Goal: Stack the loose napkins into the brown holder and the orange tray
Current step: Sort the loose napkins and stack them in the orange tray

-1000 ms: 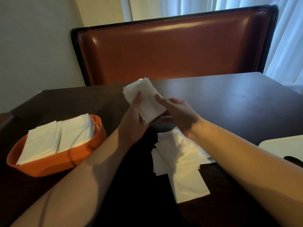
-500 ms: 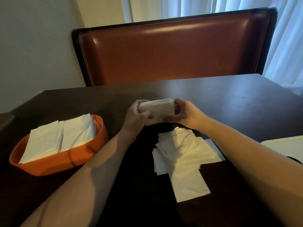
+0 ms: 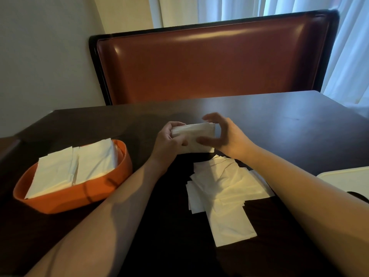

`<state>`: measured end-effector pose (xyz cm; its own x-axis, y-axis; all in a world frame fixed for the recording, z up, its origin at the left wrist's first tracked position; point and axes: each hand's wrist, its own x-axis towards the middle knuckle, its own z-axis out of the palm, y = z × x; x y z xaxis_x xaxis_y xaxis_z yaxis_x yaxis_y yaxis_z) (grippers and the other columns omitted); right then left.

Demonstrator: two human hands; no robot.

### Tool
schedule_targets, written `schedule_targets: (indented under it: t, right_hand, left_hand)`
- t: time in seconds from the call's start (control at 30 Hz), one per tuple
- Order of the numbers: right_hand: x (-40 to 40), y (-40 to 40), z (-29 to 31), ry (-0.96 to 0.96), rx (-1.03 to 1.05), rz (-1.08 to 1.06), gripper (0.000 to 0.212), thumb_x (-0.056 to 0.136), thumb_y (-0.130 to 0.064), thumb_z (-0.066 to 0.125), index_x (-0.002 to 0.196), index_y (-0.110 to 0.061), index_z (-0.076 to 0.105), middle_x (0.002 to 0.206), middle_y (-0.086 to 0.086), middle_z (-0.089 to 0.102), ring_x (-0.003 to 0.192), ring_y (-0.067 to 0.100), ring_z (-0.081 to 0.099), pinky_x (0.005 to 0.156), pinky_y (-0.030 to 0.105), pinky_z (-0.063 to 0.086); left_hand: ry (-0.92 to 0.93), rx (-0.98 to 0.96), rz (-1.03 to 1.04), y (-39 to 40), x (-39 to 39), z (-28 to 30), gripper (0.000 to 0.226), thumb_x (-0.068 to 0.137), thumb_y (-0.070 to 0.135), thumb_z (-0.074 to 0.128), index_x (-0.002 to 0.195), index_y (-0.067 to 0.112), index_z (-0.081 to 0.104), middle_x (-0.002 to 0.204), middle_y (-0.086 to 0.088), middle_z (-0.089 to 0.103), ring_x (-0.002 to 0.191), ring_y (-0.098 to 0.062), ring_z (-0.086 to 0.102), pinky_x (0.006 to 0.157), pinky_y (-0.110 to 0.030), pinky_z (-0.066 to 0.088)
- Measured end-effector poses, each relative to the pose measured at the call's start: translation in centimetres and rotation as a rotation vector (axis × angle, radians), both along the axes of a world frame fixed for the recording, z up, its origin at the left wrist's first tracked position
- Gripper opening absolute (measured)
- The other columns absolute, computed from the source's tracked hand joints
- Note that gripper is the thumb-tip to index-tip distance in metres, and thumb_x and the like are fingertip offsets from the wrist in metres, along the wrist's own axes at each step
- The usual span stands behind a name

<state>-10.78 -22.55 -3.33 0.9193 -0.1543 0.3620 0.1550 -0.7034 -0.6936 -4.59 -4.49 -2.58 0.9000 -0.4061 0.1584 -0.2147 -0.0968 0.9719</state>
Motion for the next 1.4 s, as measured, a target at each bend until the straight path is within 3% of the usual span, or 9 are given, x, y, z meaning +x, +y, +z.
schedule_targets:
  t: [0.1,0.2,0.47,0.6,0.73,0.87,1.07,1.2,1.4]
  right_hand:
    - [-0.3,0.9,0.3,-0.092,-0.159,0.049,0.051,0.093,-0.044,0.063,0.14,-0.029,0.047,0.127,-0.005,0.056,0.104,0.008,0.055,0.081,0.007,0.042]
    - [-0.3,1.6,0.1,-0.15,-0.3,0.082,0.04,0.099,-0.044,0.048,0.131,-0.022,0.06,0.119,0.001,0.061,0.095,0.015,0.062,0.08,0.025,0.051]
    - [-0.4,0.7,1.3,-0.277,-0.203,-0.095,0.01,0.092,-0.018,0.068,0.092,-0.009,0.073,0.092,0.004,0.068,0.082,0.021,0.063,0.075,0.046,0.056]
    - [-0.3,1.3,1.8,-0.093,0.073,-0.125,0.038,0.089,-0.031,0.071,0.118,-0.01,0.059,0.11,0.001,0.062,0.099,0.016,0.06,0.086,0.03,0.055]
    - [-0.5,1.4,1.4,0.097,0.558,0.001,0.049,0.085,-0.019,0.075,0.126,-0.007,0.05,0.111,0.006,0.062,0.096,0.018,0.063,0.067,0.017,0.055]
    - [-0.5,0.5,1.8,0.026,0.622,0.005,0.038,0.086,-0.024,0.073,0.121,-0.012,0.062,0.108,0.007,0.069,0.098,0.021,0.065,0.074,0.022,0.053]
    - [-0.9,0.4,1.9,0.273,0.974,0.219,0.062,0.083,-0.036,0.068,0.137,-0.012,0.048,0.117,0.013,0.063,0.11,0.024,0.065,0.096,0.038,0.055]
    - [-0.8,0.4,2.8,0.139,1.026,0.163,0.04,0.094,-0.024,0.062,0.13,-0.008,0.058,0.108,0.009,0.067,0.099,0.017,0.066,0.081,0.031,0.059]
    - [-0.9,0.4,2.5,0.271,1.07,0.204,0.069,0.077,-0.041,0.074,0.136,-0.011,0.052,0.127,0.018,0.059,0.12,0.03,0.059,0.094,0.039,0.056]
  left_hand:
    - [-0.014,0.004,-0.013,0.1,0.0,0.0,0.038,0.078,-0.01,0.057,0.111,0.01,0.062,0.095,-0.006,0.062,0.081,-0.018,0.058,0.067,-0.03,0.051]
    - [-0.023,0.012,-0.01,0.0,0.1,0.0,0.036,0.079,-0.009,0.058,0.109,0.01,0.063,0.095,-0.008,0.063,0.083,-0.02,0.059,0.071,-0.034,0.052]
    - [-0.029,0.027,0.003,-0.1,0.2,-0.2,0.032,0.08,-0.004,0.066,0.107,0.013,0.063,0.096,-0.006,0.063,0.086,-0.019,0.06,0.078,-0.043,0.057]
    - [-0.016,0.015,-0.023,0.0,0.3,-0.2,0.026,0.085,0.002,0.068,0.11,0.01,0.064,0.101,-0.008,0.066,0.09,-0.019,0.063,0.083,-0.047,0.056]
    - [0.154,-0.135,-0.086,0.1,0.0,0.1,0.028,0.089,0.002,0.064,0.116,0.003,0.06,0.104,-0.014,0.064,0.096,-0.028,0.062,0.088,-0.05,0.054]
    - [0.257,-0.194,-0.179,-0.2,-0.6,0.5,0.025,0.087,0.001,0.065,0.11,0.008,0.06,0.092,-0.007,0.064,0.078,-0.015,0.065,0.067,-0.031,0.054]
    - [0.309,-0.296,-0.227,-0.1,-0.5,0.9,0.026,0.088,0.002,0.061,0.112,0.012,0.058,0.101,-0.005,0.063,0.091,-0.019,0.062,0.075,-0.031,0.053]
    - [0.285,-0.268,-0.235,0.0,-0.6,0.8,0.024,0.086,0.004,0.063,0.106,0.017,0.057,0.102,-0.004,0.062,0.092,-0.02,0.06,0.075,-0.032,0.05]
    - [0.328,-0.307,-0.288,0.0,-0.5,0.9,0.041,0.068,0.013,0.064,0.108,0.014,0.055,0.103,-0.008,0.062,0.094,-0.023,0.059,0.073,-0.032,0.051]
